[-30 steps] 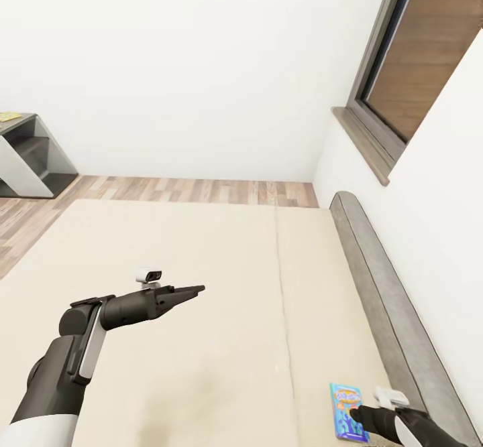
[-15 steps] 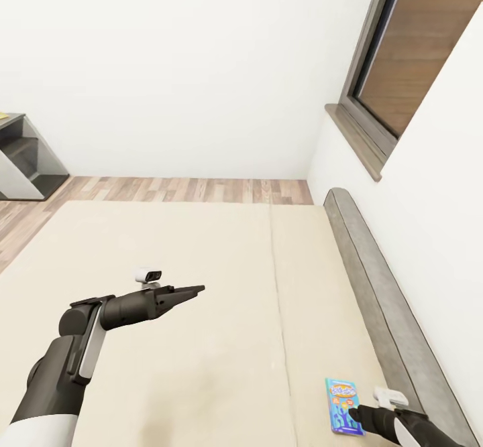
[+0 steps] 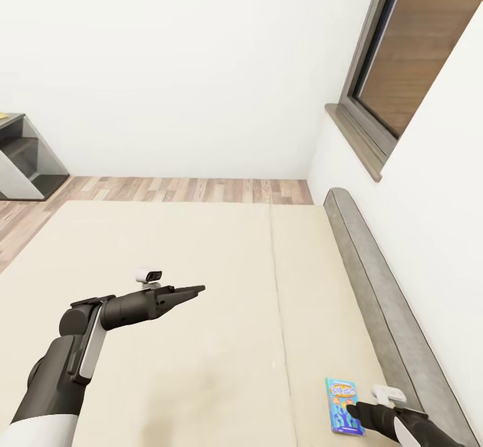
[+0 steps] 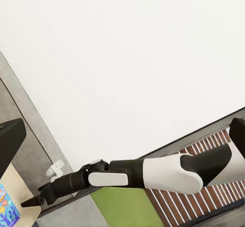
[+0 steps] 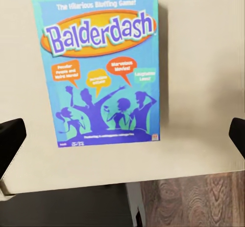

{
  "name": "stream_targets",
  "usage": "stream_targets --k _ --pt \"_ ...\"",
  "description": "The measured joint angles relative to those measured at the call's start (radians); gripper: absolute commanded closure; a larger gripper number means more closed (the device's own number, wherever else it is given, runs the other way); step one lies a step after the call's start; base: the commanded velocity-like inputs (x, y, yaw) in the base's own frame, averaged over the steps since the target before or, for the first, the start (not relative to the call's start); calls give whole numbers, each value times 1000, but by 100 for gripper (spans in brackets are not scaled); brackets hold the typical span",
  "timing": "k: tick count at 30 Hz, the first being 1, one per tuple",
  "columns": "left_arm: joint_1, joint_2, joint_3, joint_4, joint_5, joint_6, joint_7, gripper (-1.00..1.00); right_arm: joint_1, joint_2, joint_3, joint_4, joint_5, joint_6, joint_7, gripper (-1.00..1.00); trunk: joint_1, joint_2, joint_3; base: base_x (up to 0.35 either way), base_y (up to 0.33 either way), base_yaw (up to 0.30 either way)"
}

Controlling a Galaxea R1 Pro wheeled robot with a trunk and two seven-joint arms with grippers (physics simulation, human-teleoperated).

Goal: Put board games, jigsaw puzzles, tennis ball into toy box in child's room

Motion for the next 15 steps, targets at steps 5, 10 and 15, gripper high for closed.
stream_targets --k 5,10,15 --pt "1 0 1 0 -1 0 0 -100 -6 -1 -1 -2 1 3 37 -100 0 0 0 0 0 0" --pt "1 0 1 0 -1 0 0 -100 -27 -6 -1 -16 2 15 63 -100 0 0 0 0 0 0" --pt "1 0 1 0 -1 0 0 -100 -33 -6 -1 -24 0 22 70 -100 0 0 0 0 0 0"
